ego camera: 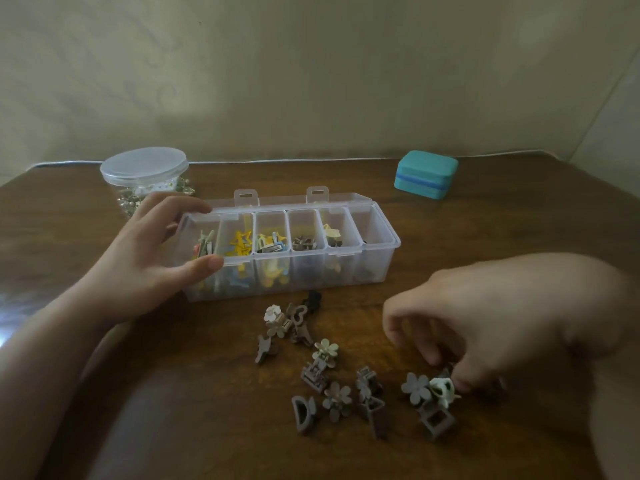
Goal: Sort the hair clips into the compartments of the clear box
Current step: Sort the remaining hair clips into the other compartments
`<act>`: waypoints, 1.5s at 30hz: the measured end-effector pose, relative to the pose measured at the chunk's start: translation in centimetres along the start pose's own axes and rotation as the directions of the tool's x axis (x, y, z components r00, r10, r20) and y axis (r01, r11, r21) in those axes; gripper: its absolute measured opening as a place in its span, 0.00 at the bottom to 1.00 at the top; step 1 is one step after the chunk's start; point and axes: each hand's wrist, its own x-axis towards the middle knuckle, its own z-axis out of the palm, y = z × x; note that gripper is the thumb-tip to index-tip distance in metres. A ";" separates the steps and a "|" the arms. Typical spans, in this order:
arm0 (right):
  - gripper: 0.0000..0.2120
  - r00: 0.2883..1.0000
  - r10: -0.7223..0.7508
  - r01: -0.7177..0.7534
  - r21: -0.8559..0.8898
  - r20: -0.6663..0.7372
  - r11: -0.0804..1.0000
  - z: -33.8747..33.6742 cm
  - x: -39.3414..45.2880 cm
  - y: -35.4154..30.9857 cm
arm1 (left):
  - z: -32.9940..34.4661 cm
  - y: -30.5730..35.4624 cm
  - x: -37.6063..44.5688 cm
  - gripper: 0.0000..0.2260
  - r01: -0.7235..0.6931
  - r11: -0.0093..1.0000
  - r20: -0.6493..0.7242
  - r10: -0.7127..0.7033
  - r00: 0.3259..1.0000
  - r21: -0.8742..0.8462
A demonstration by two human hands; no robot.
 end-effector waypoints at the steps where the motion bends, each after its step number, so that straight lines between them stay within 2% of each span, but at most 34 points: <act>1: 0.20 1.000 -0.005 0.005 -0.006 0.000 1.000 0.2 0.4 0.0 | 0.0 0.0 0.0 0.30 0.001 1.000 0.002 -0.001 1.000 -0.001; 4: 0.18 1.000 -0.004 0.004 -0.014 -0.019 1.000 0.6 1.3 0.1 | 0.0 -0.1 -0.1 0.30 0.002 1.000 0.000 -0.002 1.000 -0.011; 6: 0.16 0.997 -0.012 0.011 -0.015 -0.079 1.000 0.3 1.4 0.4 | 0.1 -0.1 -0.1 0.30 -0.001 1.000 0.000 0.001 1.000 -0.013; 8: 0.15 0.956 -0.072 0.083 0.027 -0.283 0.996 -0.3 1.3 0.8 | 0.2 0.0 0.0 0.31 -0.009 1.000 -0.002 0.009 1.000 -0.020; 9: 0.14 0.878 -0.103 0.146 0.057 -0.468 0.988 -0.6 1.5 1.1 | 0.2 0.0 0.0 0.31 -0.011 1.000 -0.004 0.011 1.000 -0.022; 10: 0.13 0.731 -0.109 0.220 0.082 -0.674 0.972 -0.8 1.8 1.4 | 0.1 0.0 0.0 0.32 -0.013 1.000 -0.004 0.013 1.000 -0.023; 11: 0.12 0.547 -0.087 0.292 0.093 -0.832 0.952 -0.8 2.3 1.7 | 0.1 0.0 0.0 0.33 -0.014 1.000 -0.003 0.014 1.000 -0.024; 12: 0.11 0.402 -0.049 0.334 0.097 -0.914 0.937 -0.9 2.8 2.0 | 0.1 0.0 -0.1 0.34 -0.015 1.000 -0.001 0.015 1.000 -0.025; 13: 0.11 0.330 -0.020 0.340 0.099 -0.944 0.935 -0.8 3.4 2.1 | 0.1 0.1 -0.1 0.34 -0.014 1.000 0.001 0.014 1.000 -0.025; 16: 0.07 0.308 -0.004 0.275 0.085 -0.951 0.958 -0.6 4.6 3.0 | 0.2 0.1 0.0 0.29 -0.005 1.000 0.005 0.005 1.000 -0.026; 18: 0.05 0.235 0.086 0.344 0.165 -0.968 0.924 -1.0 3.7 3.7 | 0.0 0.2 0.0 0.30 0.005 0.999 0.024 -0.004 1.000 -0.036; 19: 0.05 0.229 0.117 0.384 0.200 -0.966 0.901 -1.3 2.7 3.9 | 0.0 0.2 0.0 0.30 0.010 0.999 0.031 -0.008 0.999 -0.041; 20: 0.06 0.279 0.104 0.394 0.213 -0.955 0.894 -1.3 1.4 4.0 | -0.1 0.2 -0.1 0.30 0.009 0.999 0.033 -0.007 0.999 -0.042; 21: 0.08 0.394 0.047 0.370 0.205 -0.918 0.906 -1.1 -0.2 4.2 | -0.2 0.2 -0.1 0.29 0.003 0.999 0.032 -0.002 0.999 -0.040; 22: 0.11 0.558 -0.022 0.322 0.192 -0.830 0.927 -0.5 -1.7 4.3 | -0.2 0.2 -0.1 0.28 -0.002 0.999 0.033 0.003 0.999 -0.036; 23: 0.15 0.731 -0.064 0.250 0.179 -0.679 0.951 0.4 -2.9 4.3 | -0.1 0.3 0.0 0.27 -0.004 0.999 0.037 0.006 0.999 -0.033; 24: 0.19 0.868 -0.067 0.162 0.153 -0.491 0.975 1.7 -3.9 4.4 | -0.1 0.4 0.0 0.26 -0.005 0.999 0.042 0.006 0.999 -0.034; 25: 0.22 0.945 -0.049 0.093 0.122 -0.323 0.988 3.1 -4.5 4.3 | -0.1 0.4 0.0 0.26 -0.003 0.999 0.046 0.005 0.999 -0.036; 26: 0.23 0.975 -0.026 0.050 0.104 -0.219 0.993 4.4 -4.8 4.2 | -0.1 0.4 0.0 0.26 -0.003 0.999 0.048 0.005 0.999 -0.039; 27: 0.22 0.982 -0.007 0.026 0.098 -0.188 0.995 5.7 -4.7 4.2 | -0.1 0.4 0.0 0.27 -0.005 0.999 0.049 0.007 0.999 -0.041; 30: 0.14 0.940 -0.004 0.036 0.087 -0.341 0.996 7.8 -4.0 4.7 | -0.1 0.5 0.0 0.30 -0.006 0.999 0.047 0.008 0.999 -0.044; 32: 0.11 0.871 -0.021 0.046 0.039 -0.491 0.998 7.1 -3.8 4.8 | -0.1 0.6 -0.1 0.34 -0.001 0.999 0.039 0.003 0.999 -0.048; 34: 0.09 0.700 -0.058 0.107 0.024 -0.711 0.994 5.2 -3.2 4.4 | -0.1 0.8 -0.1 0.36 0.003 0.999 0.031 -0.001 1.000 -0.047; 36: 0.09 0.463 -0.032 0.240 0.091 -0.886 0.966 2.3 -1.8 3.7 | -0.1 1.0 -0.2 0.36 0.003 0.999 0.031 -0.002 1.000 -0.050; 37: 0.07 0.380 0.000 0.295 0.122 -0.925 0.948 0.9 -0.8 3.5 | -0.1 1.0 -0.2 0.36 0.003 0.999 0.033 -0.002 0.999 -0.052; 38: 0.06 0.339 0.024 0.331 0.143 -0.941 0.933 -0.4 0.3 3.3 | -0.1 1.0 -0.2 0.35 0.004 0.999 0.033 -0.002 0.999 -0.054; 41: 0.06 0.379 0.050 0.303 0.175 -0.924 0.937 -2.8 3.9 3.6 | -0.2 0.9 -0.2 0.36 0.007 0.998 0.033 -0.005 0.999 -0.056; 44: 0.06 0.289 0.057 0.284 0.143 -0.956 0.948 -3.1 4.2 4.1 | -0.3 0.7 -0.1 0.36 0.012 0.998 0.023 -0.011 1.000 -0.068; 45: 0.05 0.320 0.004 0.304 0.107 -0.948 0.947 -2.8 3.4 4.0 | -0.3 0.6 -0.1 0.36 0.017 0.997 0.020 -0.016 1.000 -0.077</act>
